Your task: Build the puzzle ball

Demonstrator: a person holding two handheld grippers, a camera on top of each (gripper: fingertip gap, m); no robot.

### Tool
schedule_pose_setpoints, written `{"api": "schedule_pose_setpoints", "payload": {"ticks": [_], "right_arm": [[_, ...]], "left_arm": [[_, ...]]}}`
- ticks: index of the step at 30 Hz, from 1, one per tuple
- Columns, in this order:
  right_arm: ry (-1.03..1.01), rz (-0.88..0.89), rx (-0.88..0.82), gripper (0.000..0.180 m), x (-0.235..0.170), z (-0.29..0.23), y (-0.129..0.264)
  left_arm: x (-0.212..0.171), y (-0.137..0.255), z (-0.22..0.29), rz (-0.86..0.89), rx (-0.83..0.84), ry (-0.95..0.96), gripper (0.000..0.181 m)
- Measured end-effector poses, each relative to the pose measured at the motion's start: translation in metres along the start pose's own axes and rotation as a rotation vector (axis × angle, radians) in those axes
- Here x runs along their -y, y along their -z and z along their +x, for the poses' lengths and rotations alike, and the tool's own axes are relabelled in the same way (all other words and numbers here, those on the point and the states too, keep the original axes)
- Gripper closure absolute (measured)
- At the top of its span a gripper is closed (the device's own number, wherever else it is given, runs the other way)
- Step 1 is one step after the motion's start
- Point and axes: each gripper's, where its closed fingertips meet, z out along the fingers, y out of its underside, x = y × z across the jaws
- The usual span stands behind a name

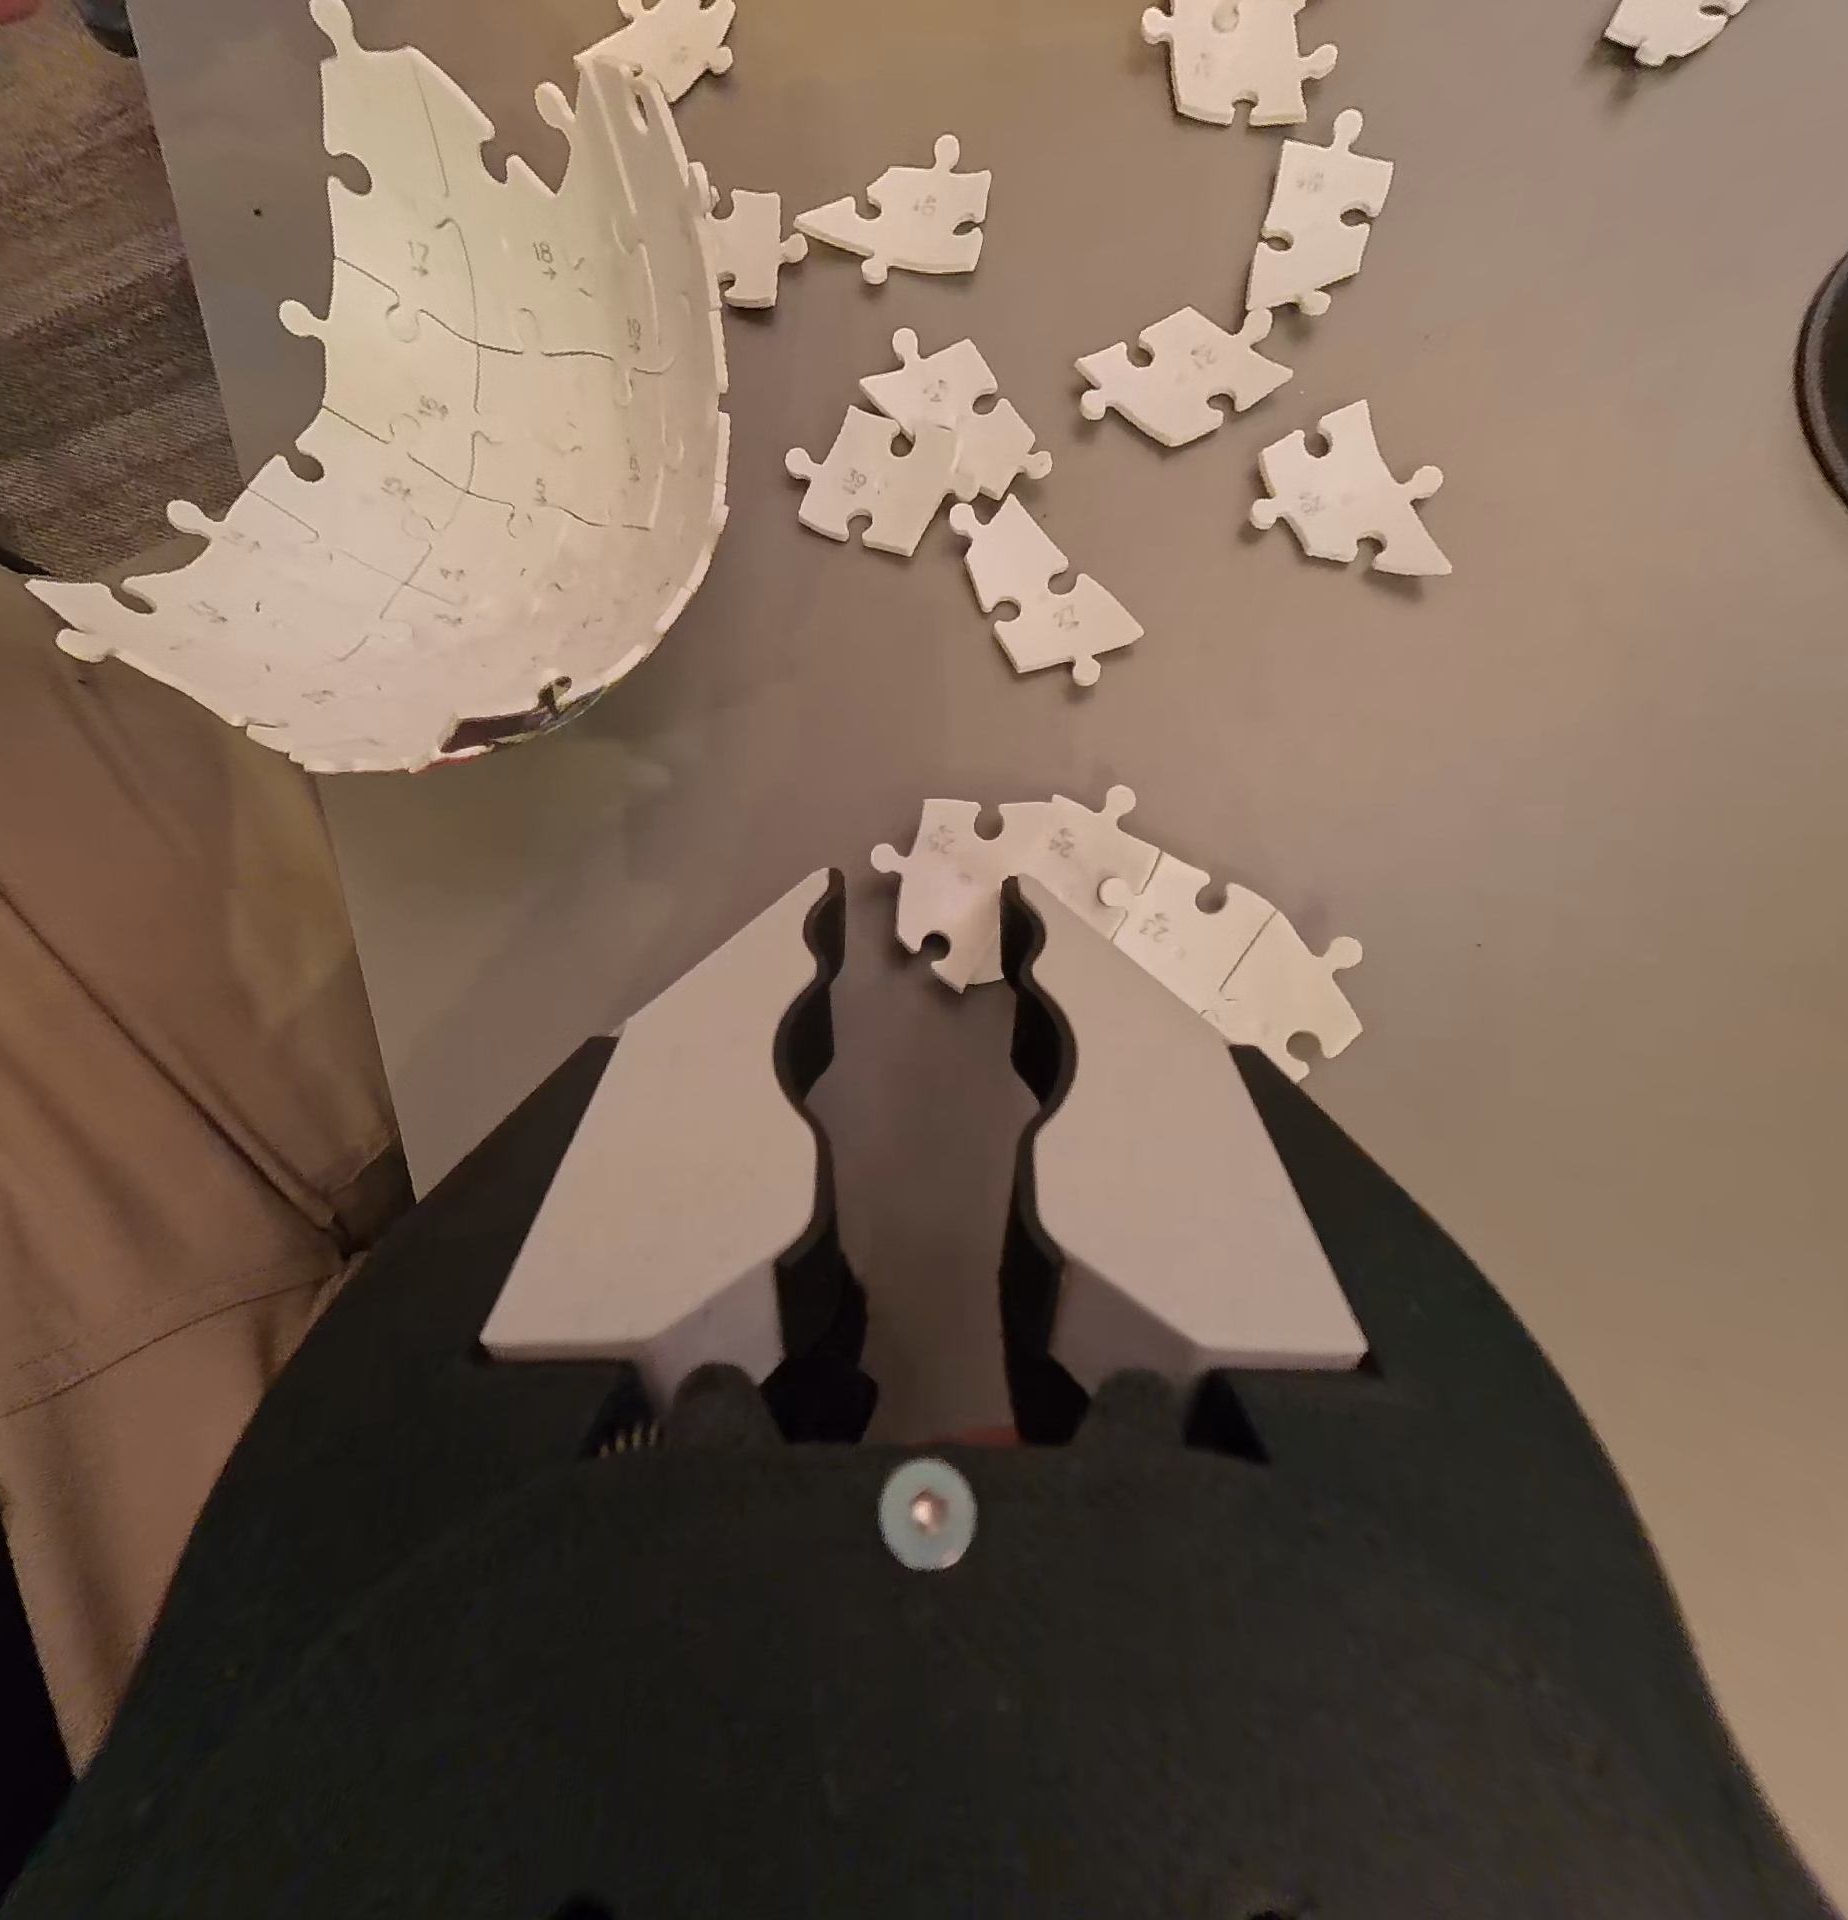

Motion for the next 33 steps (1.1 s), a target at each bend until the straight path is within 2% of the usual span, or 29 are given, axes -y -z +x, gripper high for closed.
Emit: {"api": "schedule_pose_setpoints", "payload": {"ticks": [20,29,33], "right_arm": [[0.049,-0.001,-0.017,0.148,0.0003,0.0015,-0.0047],[-0.019,-0.019,-0.001,0.158,-0.0008,0.0069,-0.0043],[0.003,-0.015,0.004,0.15,-0.0004,0.0036,-0.0034]], "left_arm": [[0.0011,0.0007,0.0007,0.004,0.0,-0.004,0.127],[0.0018,0.0011,0.0009,0.004,0.002,-0.007,0.127],[0.0018,0.0015,0.0007,0.005,0.003,-0.007,0.127]]}}
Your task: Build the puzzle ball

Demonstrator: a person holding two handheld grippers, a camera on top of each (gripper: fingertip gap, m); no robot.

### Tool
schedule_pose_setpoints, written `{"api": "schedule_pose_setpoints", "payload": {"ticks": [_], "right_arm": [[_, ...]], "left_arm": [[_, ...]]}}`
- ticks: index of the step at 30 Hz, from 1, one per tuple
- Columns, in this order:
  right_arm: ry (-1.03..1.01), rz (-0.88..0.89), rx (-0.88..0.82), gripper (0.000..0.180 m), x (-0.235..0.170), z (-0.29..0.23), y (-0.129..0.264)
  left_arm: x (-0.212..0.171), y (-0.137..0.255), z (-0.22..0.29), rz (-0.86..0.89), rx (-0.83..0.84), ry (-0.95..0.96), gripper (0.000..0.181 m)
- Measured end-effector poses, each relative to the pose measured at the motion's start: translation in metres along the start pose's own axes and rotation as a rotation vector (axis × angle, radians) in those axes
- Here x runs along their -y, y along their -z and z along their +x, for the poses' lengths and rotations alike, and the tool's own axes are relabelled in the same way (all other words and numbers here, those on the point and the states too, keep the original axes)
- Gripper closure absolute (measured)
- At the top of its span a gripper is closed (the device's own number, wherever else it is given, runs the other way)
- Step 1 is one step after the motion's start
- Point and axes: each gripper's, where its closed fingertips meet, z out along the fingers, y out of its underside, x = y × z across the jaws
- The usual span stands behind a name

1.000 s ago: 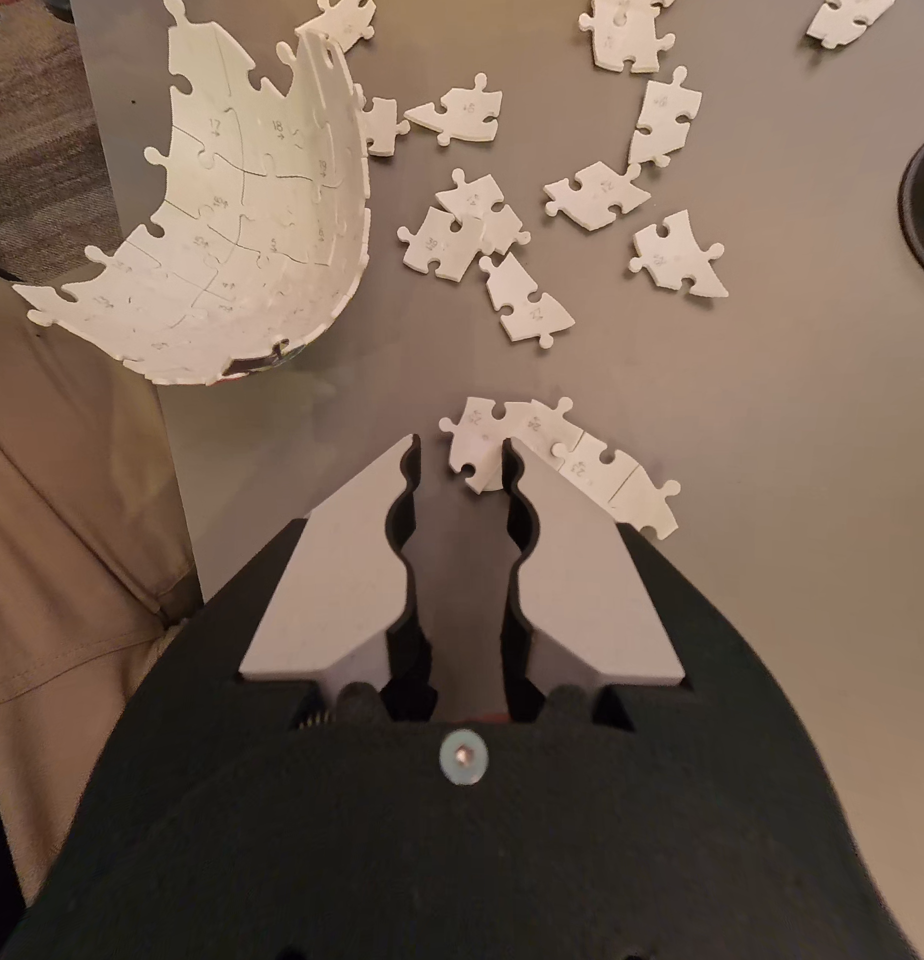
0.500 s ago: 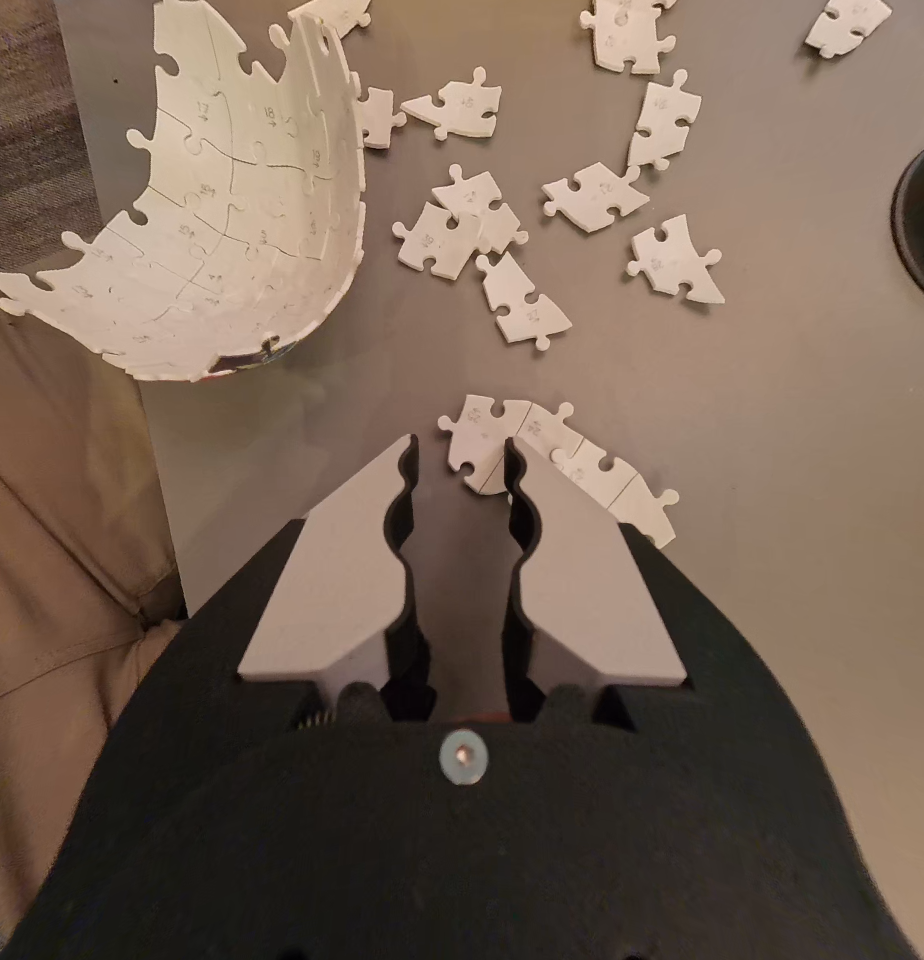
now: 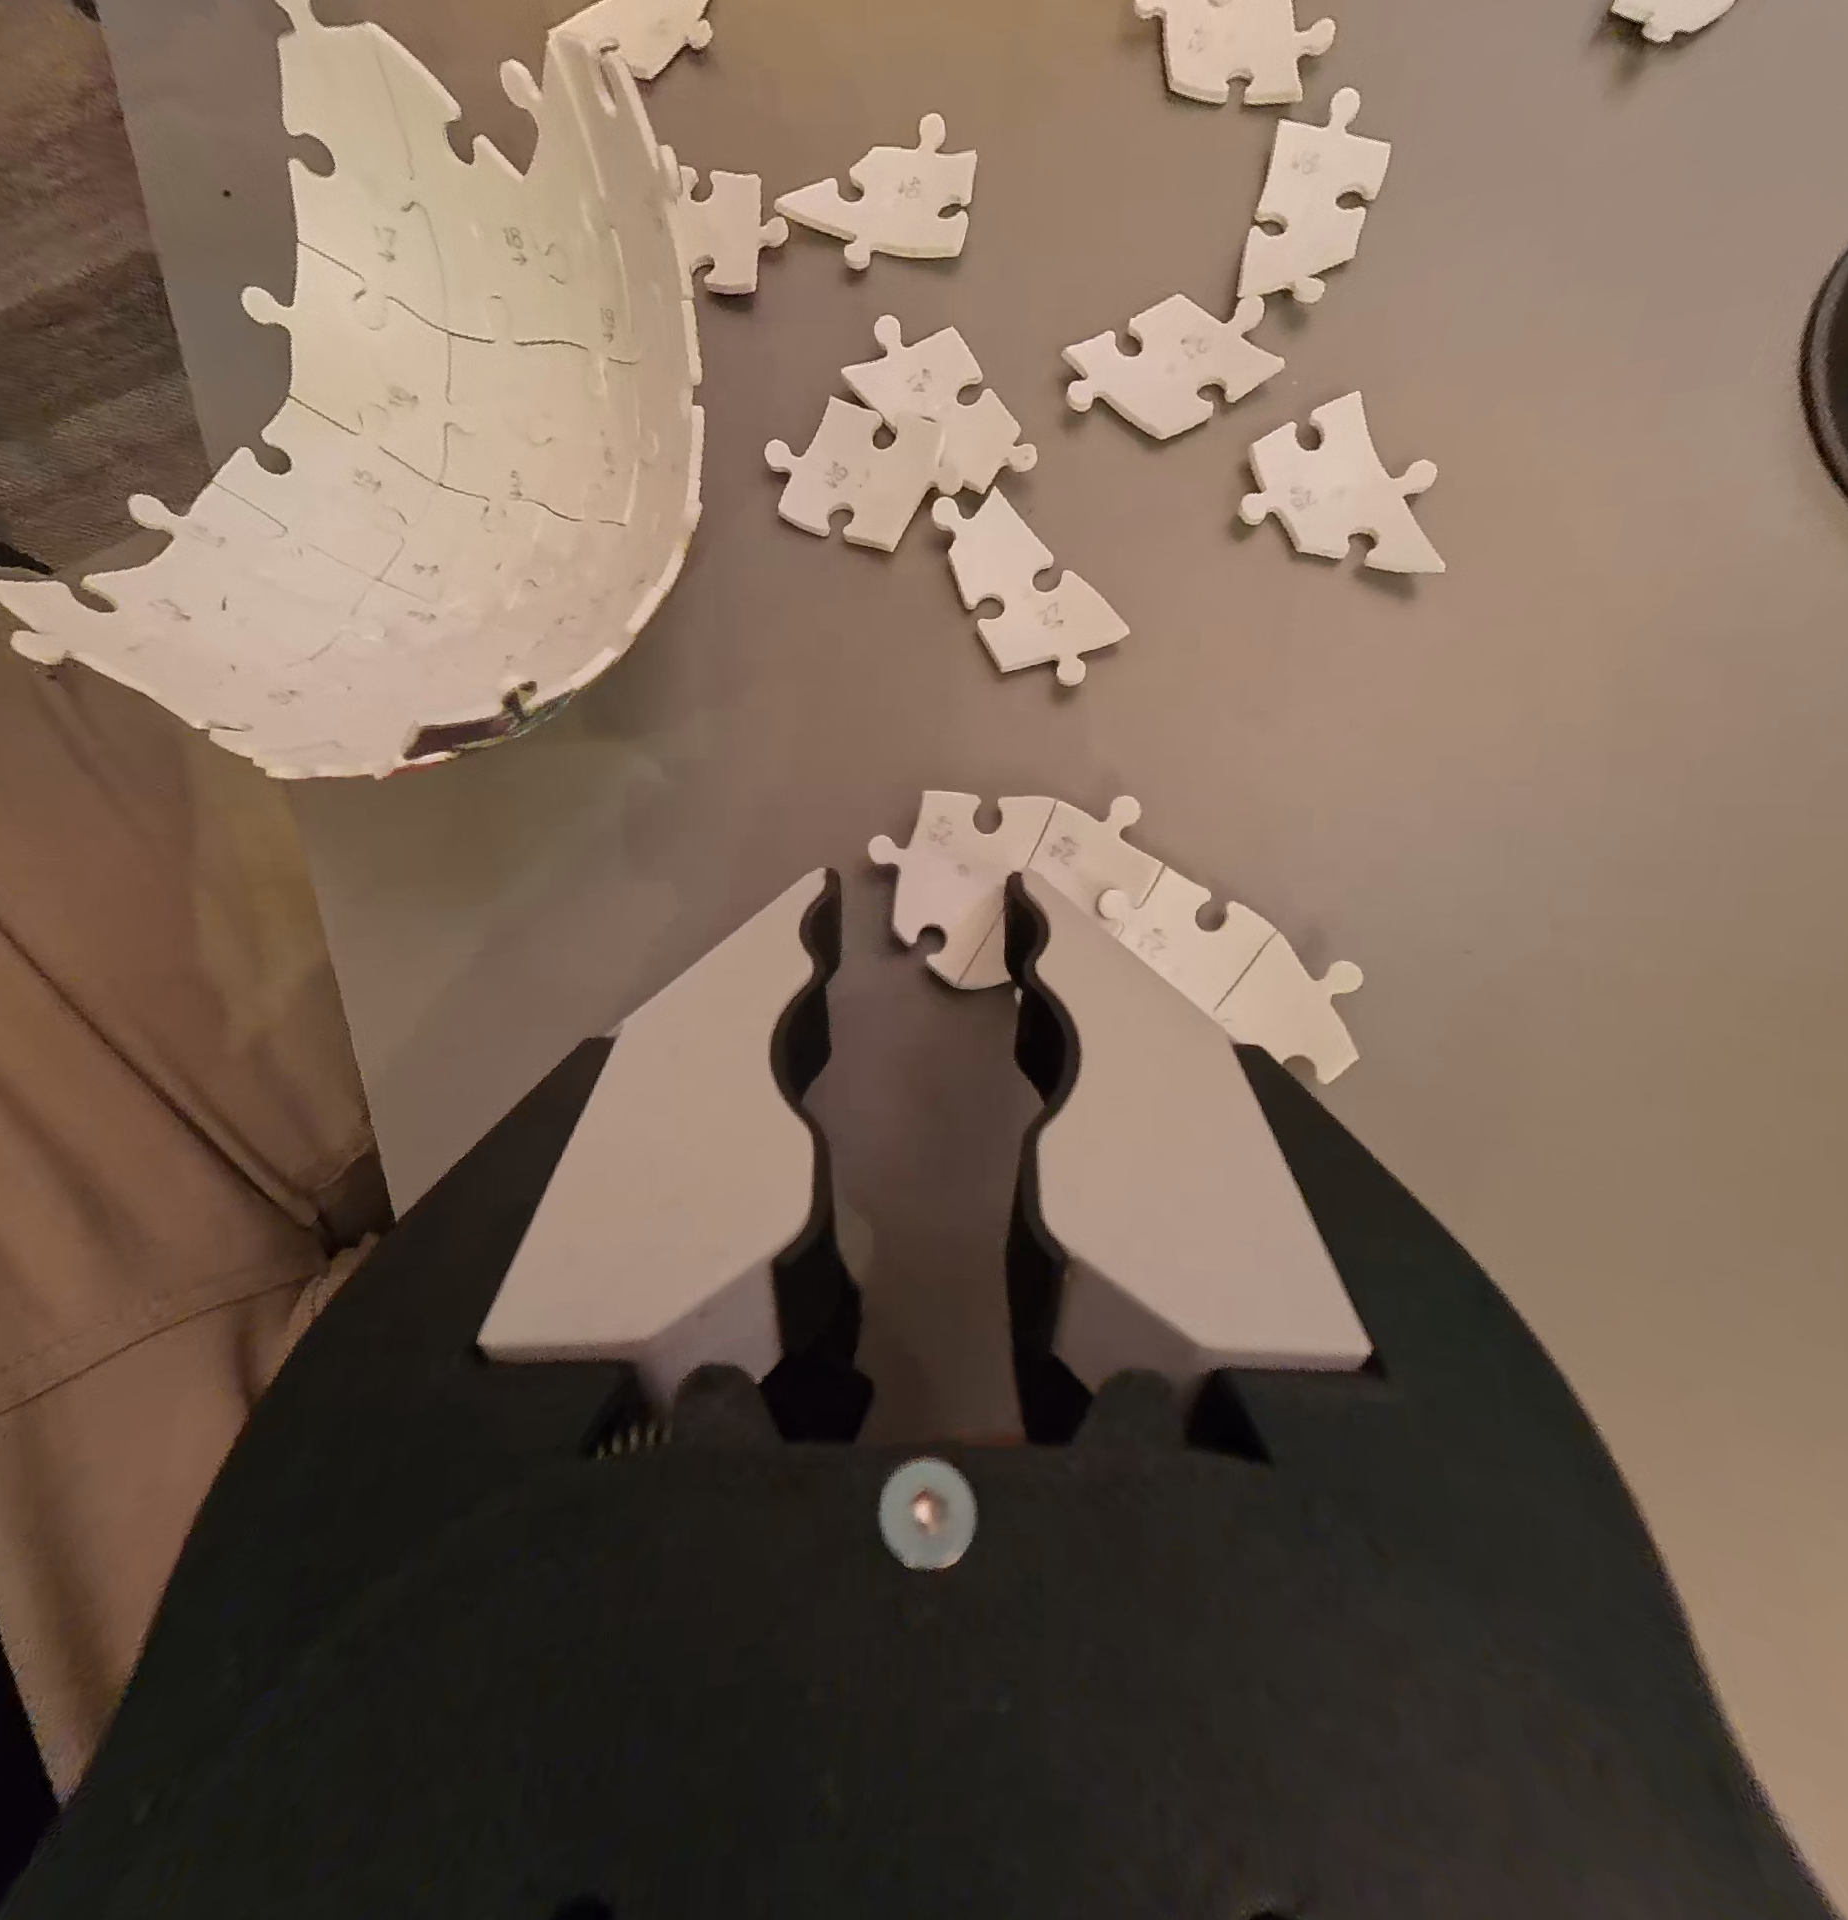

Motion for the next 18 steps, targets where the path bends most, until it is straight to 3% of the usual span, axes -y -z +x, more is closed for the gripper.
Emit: {"api": "schedule_pose_setpoints", "payload": {"ticks": [12,18], "right_arm": [[-0.017,0.07,-0.088,0.142,0.007,0.026,0.035],[0.015,0.028,-0.072,0.144,0.002,0.024,0.026]], "left_arm": [[-0.001,0.0,-0.003,-0.002,0.006,0.004,0.126],[-0.002,-0.001,-0.002,-0.005,0.004,0.002,0.126]]}}
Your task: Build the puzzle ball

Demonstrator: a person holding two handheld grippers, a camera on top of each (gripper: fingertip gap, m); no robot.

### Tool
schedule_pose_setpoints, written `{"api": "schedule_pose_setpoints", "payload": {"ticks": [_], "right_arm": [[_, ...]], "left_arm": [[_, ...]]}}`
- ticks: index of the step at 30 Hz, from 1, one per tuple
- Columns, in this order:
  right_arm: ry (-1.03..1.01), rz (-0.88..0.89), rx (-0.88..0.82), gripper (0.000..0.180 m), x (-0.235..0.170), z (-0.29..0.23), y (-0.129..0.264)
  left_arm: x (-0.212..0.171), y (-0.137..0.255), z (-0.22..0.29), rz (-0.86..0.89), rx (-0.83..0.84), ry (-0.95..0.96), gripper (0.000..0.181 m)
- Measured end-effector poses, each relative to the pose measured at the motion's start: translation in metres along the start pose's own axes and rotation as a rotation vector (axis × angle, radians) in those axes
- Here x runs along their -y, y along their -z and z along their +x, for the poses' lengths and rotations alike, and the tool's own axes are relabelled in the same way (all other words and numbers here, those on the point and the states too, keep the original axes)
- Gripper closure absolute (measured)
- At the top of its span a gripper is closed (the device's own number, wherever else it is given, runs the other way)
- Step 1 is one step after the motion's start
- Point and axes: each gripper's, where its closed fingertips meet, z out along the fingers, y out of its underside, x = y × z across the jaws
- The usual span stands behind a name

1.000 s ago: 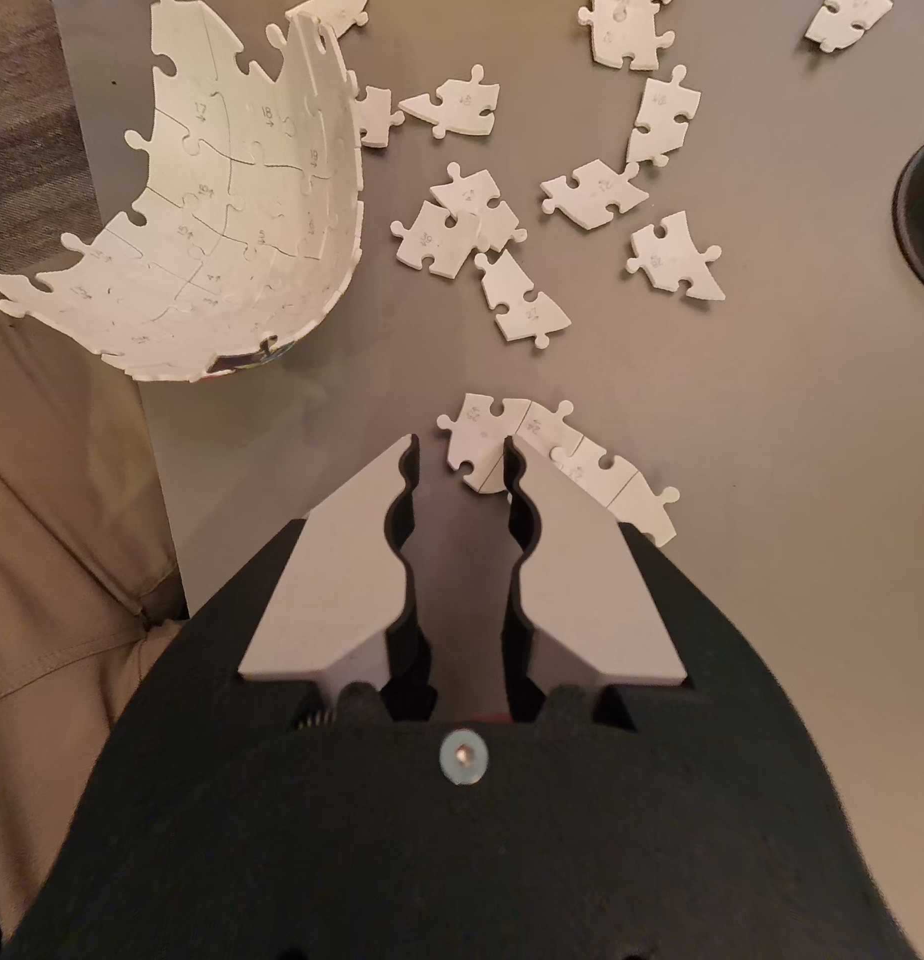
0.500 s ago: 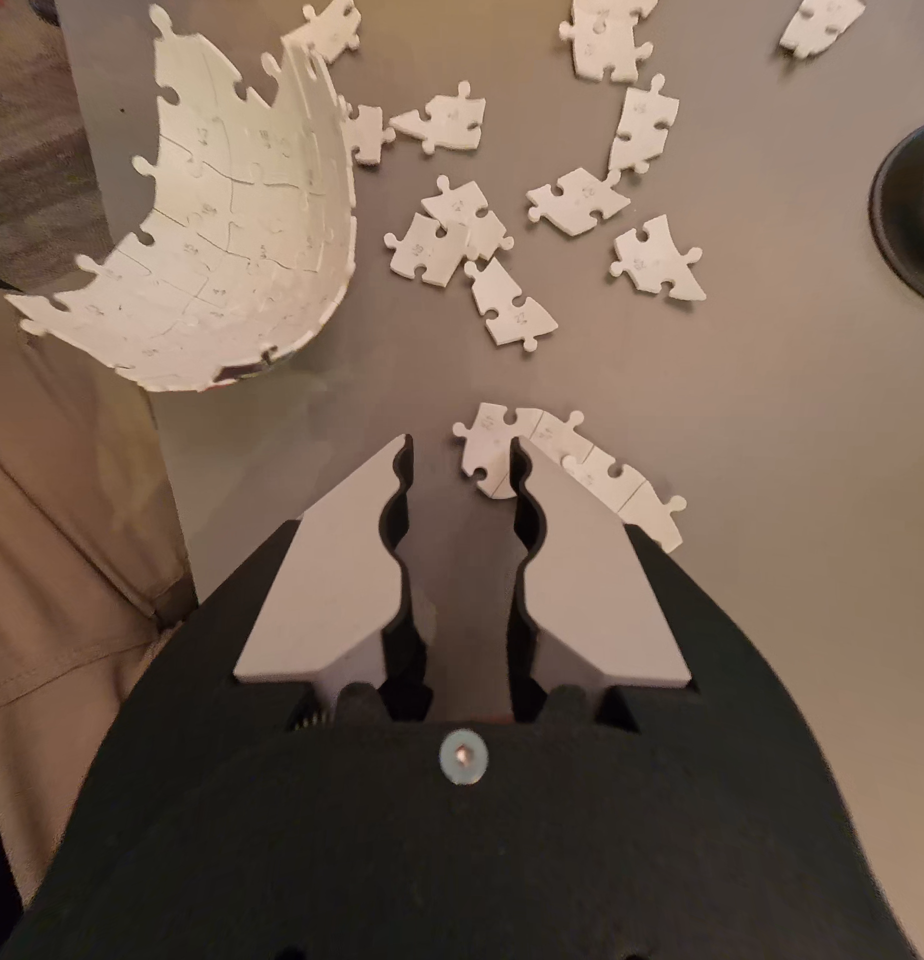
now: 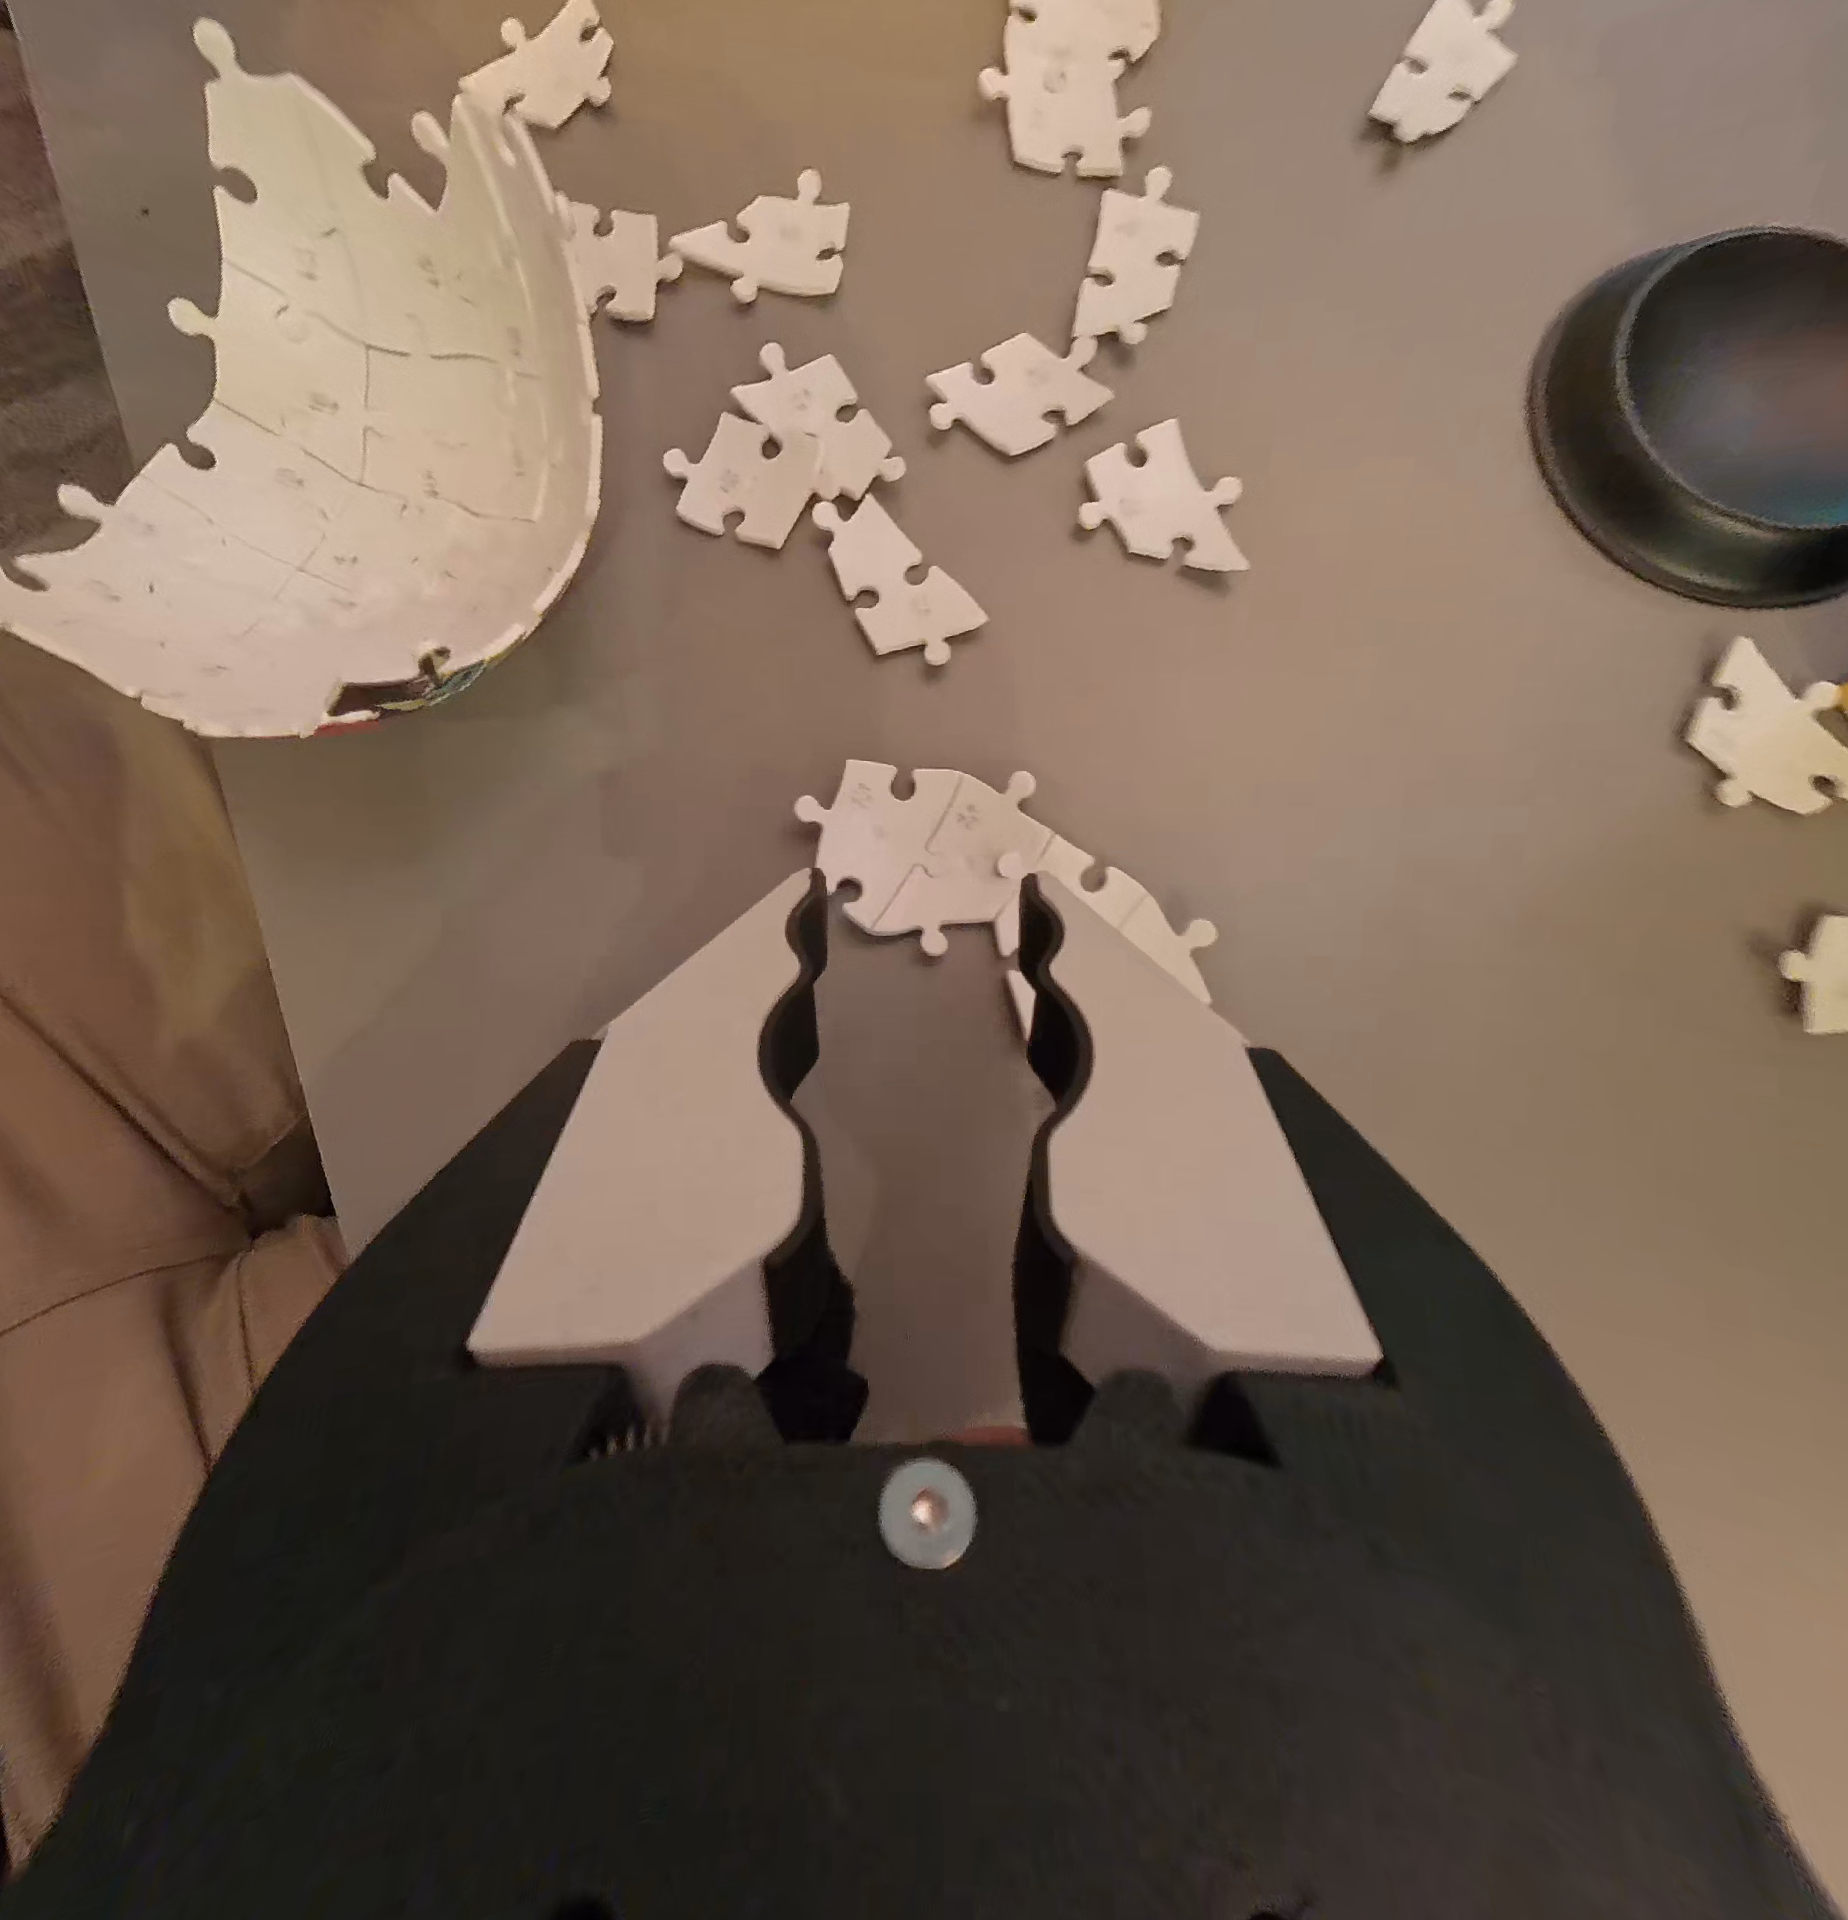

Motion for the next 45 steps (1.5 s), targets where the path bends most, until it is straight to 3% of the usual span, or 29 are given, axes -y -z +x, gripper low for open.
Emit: {"api": "schedule_pose_setpoints", "payload": {"ticks": [9,25,33,38,45], "right_arm": [[0.021,-0.05,0.028,0.14,-0.006,-0.007,-0.02],[0.015,-0.117,0.077,0.142,-0.007,-0.006,-0.021],[0.095,-0.135,0.144,0.143,-0.012,-0.017,-0.016],[0.156,-0.152,0.197,0.147,-0.016,-0.025,-0.013],[0.218,-0.188,0.254,0.147,-0.021,-0.031,-0.009]], "left_arm": [[0.0,0.001,0.0,0.002,0.002,0.0,0.126],[0.002,0.003,-0.001,0.004,0.007,-0.007,0.126],[-0.003,0.018,-0.023,-0.017,0.057,0.027,0.126],[0.016,0.041,-0.045,0.079,0.159,0.032,0.135],[-0.007,0.043,-0.061,0.029,0.205,0.057,0.134]]}}
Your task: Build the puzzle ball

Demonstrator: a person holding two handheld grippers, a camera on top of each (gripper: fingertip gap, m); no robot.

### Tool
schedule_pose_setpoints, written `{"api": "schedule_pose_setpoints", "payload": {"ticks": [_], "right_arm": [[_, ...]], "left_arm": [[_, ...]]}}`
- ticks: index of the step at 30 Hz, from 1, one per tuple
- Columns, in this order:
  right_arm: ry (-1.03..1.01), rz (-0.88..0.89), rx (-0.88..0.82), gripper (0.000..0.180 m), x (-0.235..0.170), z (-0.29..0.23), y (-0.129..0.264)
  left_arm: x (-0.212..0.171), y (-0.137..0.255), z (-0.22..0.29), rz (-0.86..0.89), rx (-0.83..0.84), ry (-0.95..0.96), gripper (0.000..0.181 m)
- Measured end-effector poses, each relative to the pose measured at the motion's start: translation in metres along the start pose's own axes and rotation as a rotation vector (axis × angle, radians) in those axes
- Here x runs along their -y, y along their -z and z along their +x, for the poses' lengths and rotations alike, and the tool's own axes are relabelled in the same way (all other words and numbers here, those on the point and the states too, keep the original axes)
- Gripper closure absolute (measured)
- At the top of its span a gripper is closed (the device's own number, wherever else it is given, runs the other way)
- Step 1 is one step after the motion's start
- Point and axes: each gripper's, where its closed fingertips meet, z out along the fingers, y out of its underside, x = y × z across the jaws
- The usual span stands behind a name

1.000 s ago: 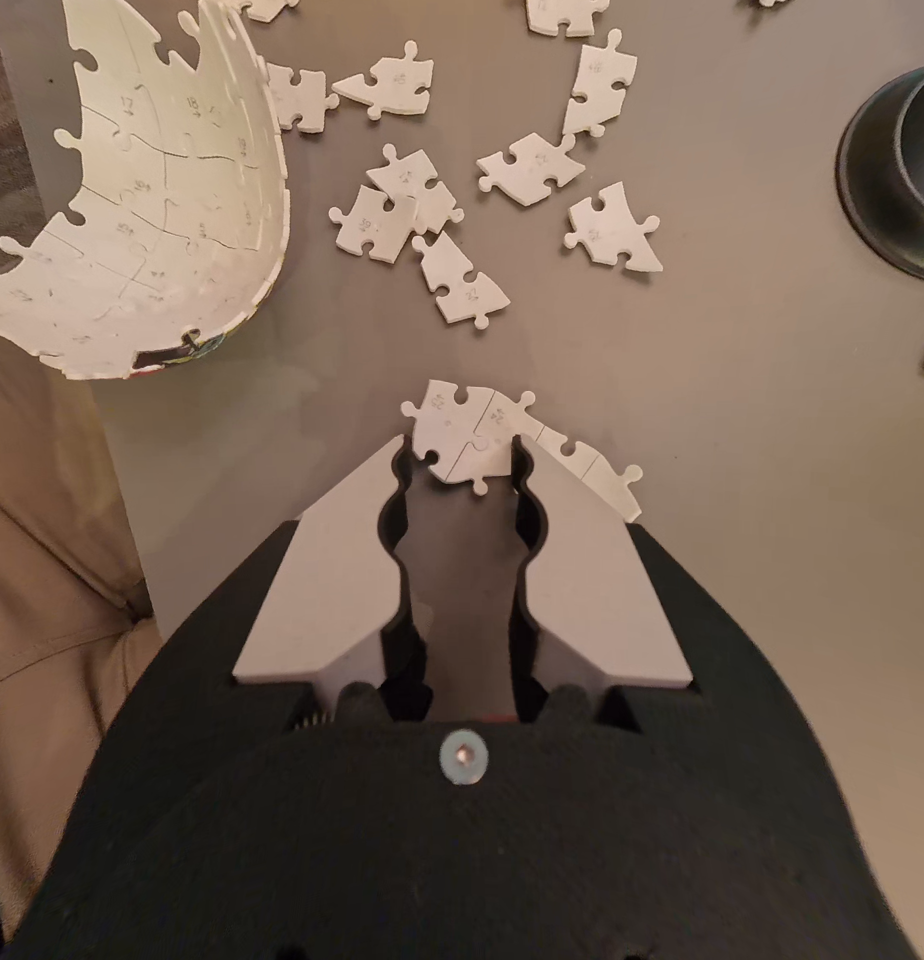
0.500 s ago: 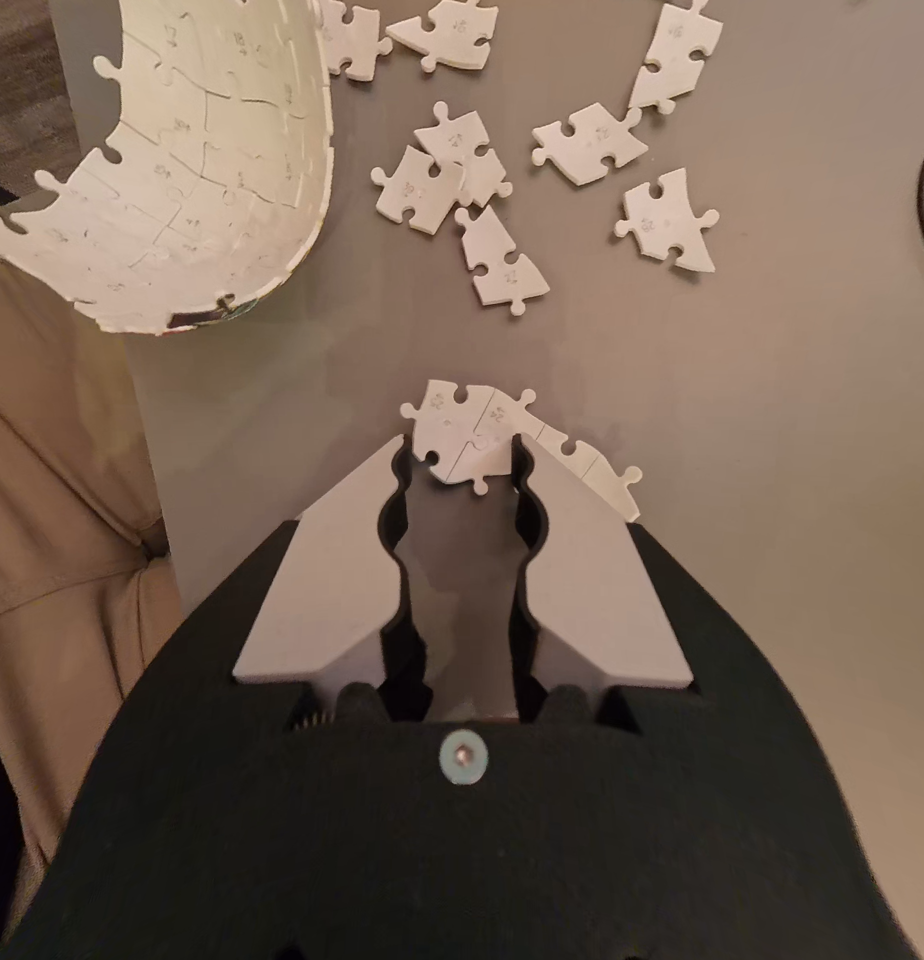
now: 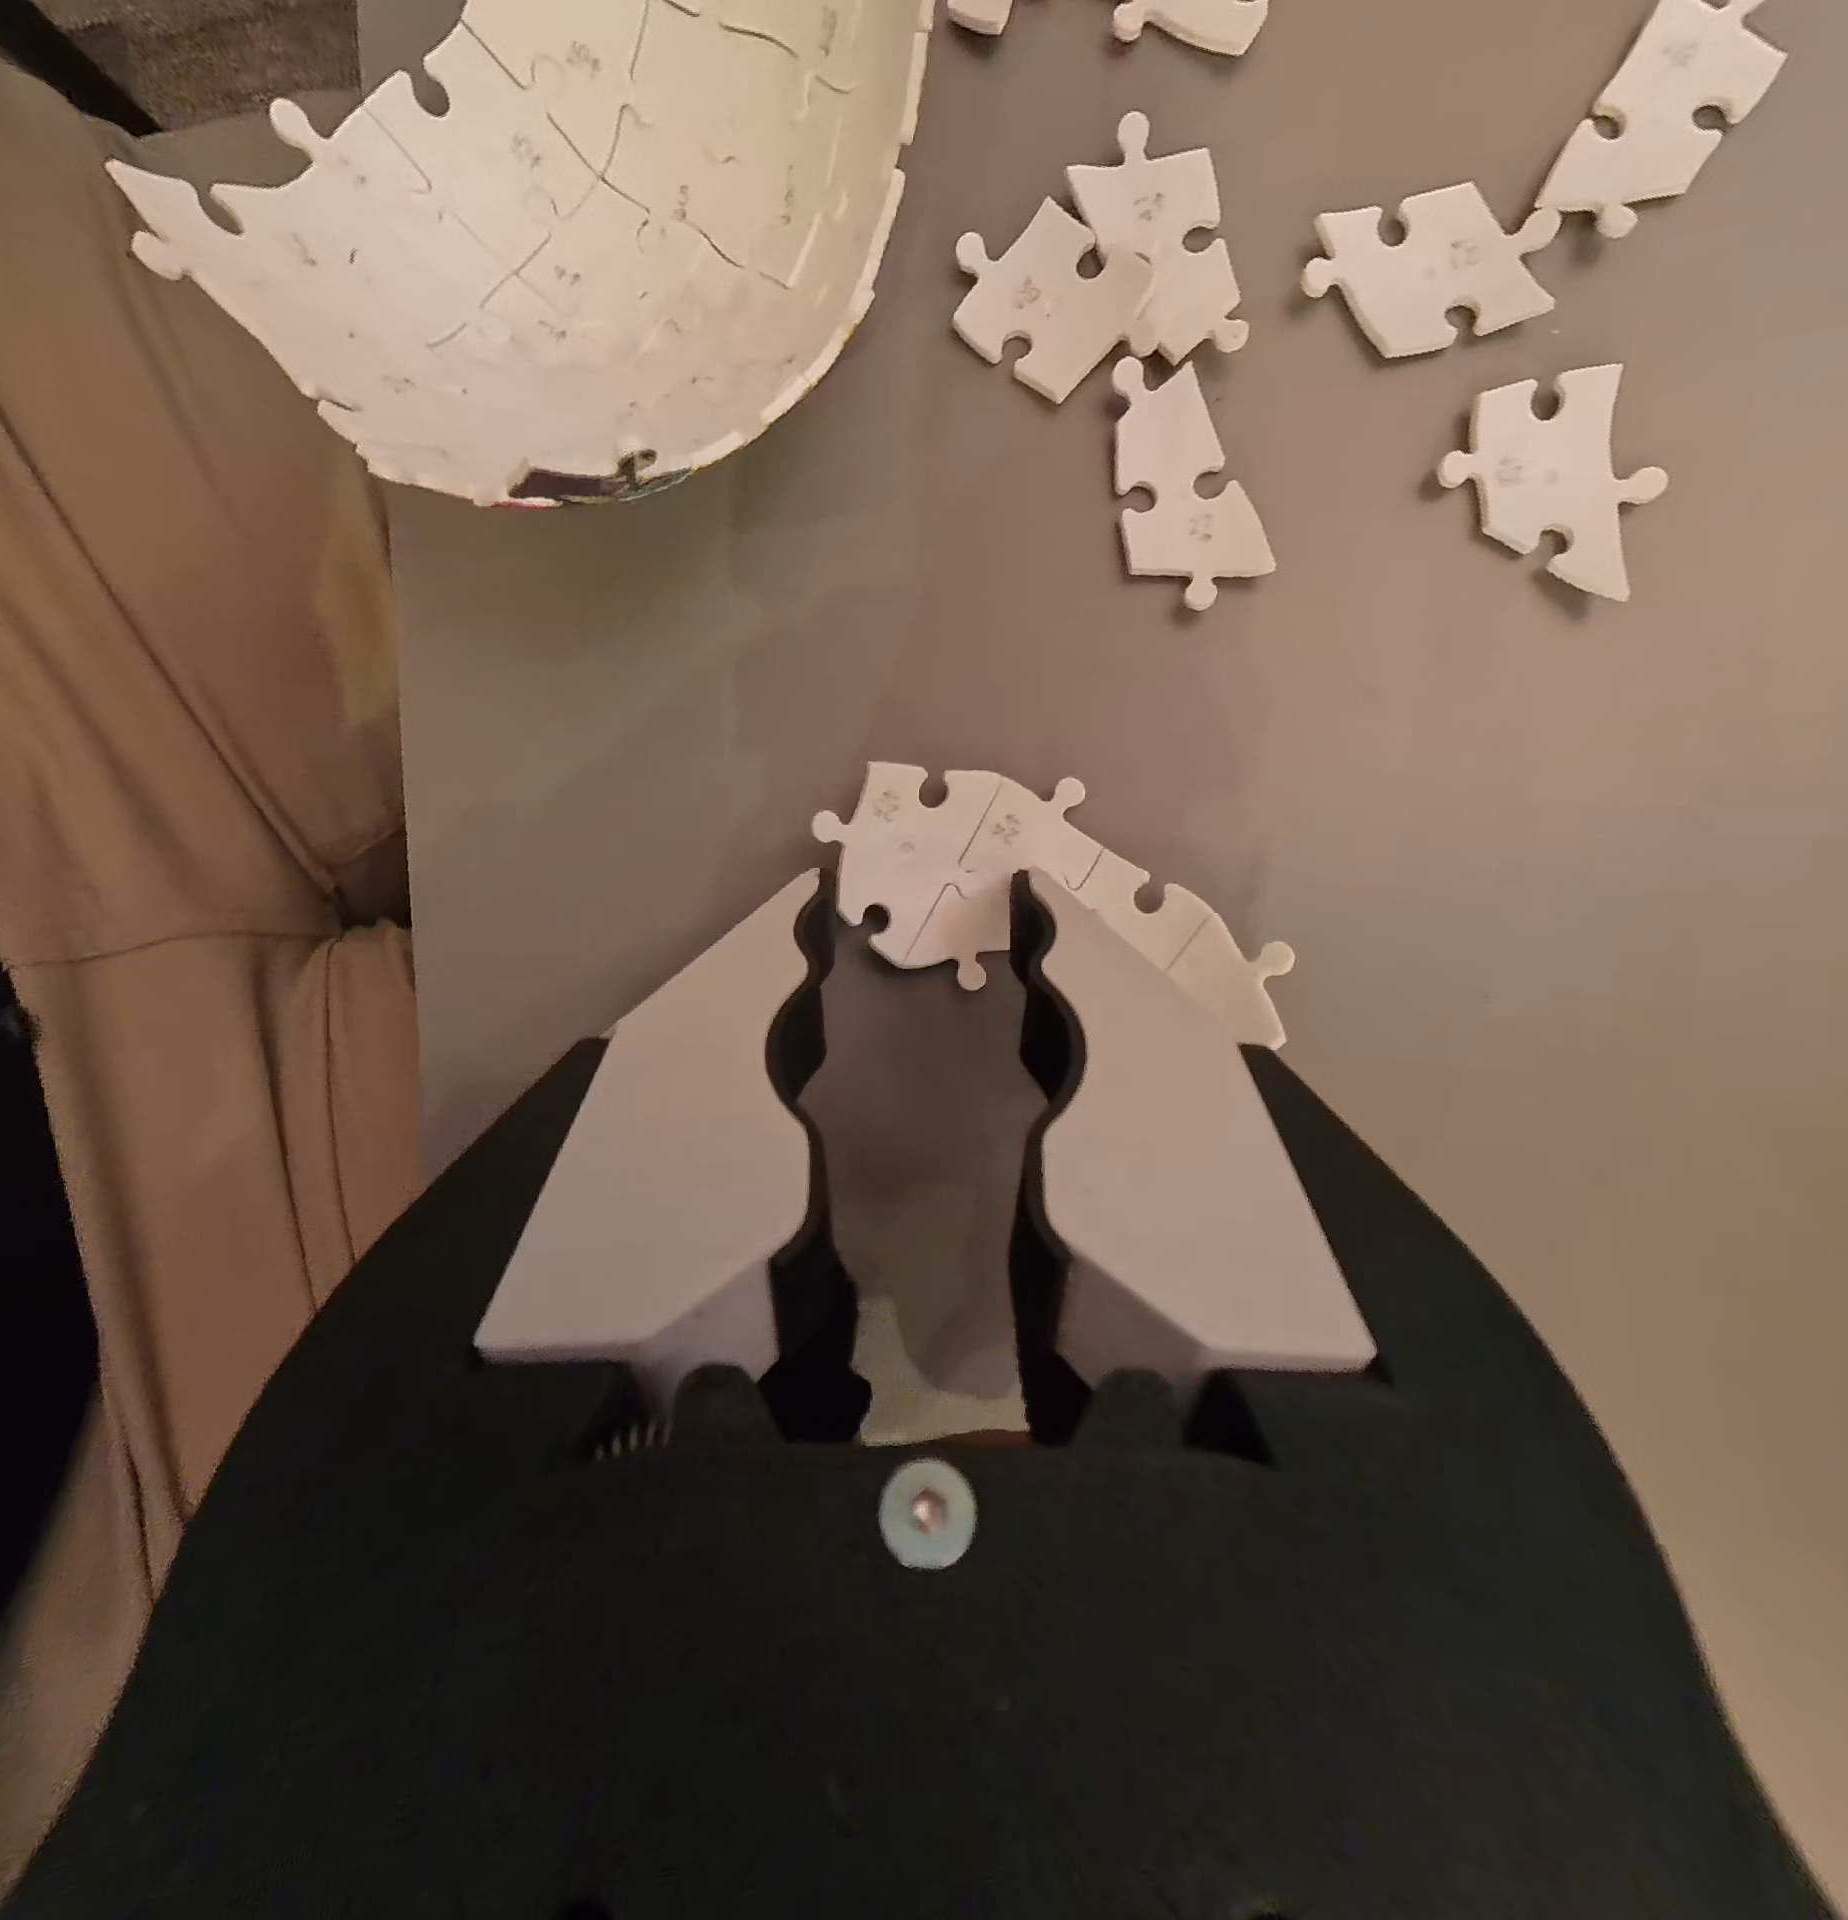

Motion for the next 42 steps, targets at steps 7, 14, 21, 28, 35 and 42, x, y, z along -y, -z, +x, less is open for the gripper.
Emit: {"api": "schedule_pose_setpoints", "payload": {"ticks": [7,14,21,28,35,42], "right_arm": [[0.041,-0.023,0.023,0.144,-0.008,-0.004,0.011],[-0.058,0.076,-0.02,0.141,-0.014,0.012,0.05],[-0.089,0.123,-0.053,0.138,-0.019,0.015,0.058],[-0.1,0.198,-0.105,0.136,-0.013,0.017,0.065],[-0.165,0.305,-0.189,0.135,-0.014,0.023,0.074],[-0.193,0.345,-0.272,0.137,-0.021,0.028,0.076]], "left_arm": [[-0.01,-0.005,0.003,-0.023,-0.02,-0.009,0.133],[-0.016,-0.014,0.014,-0.051,-0.053,-0.037,0.132],[-0.018,-0.017,0.018,-0.059,-0.073,-0.025,0.132],[-0.016,-0.015,0.019,-0.051,-0.081,-0.021,0.132],[-0.012,-0.016,0.026,-0.032,-0.12,0.012,0.134],[-0.006,-0.016,0.032,-0.017,-0.151,0.021,0.139]]}}
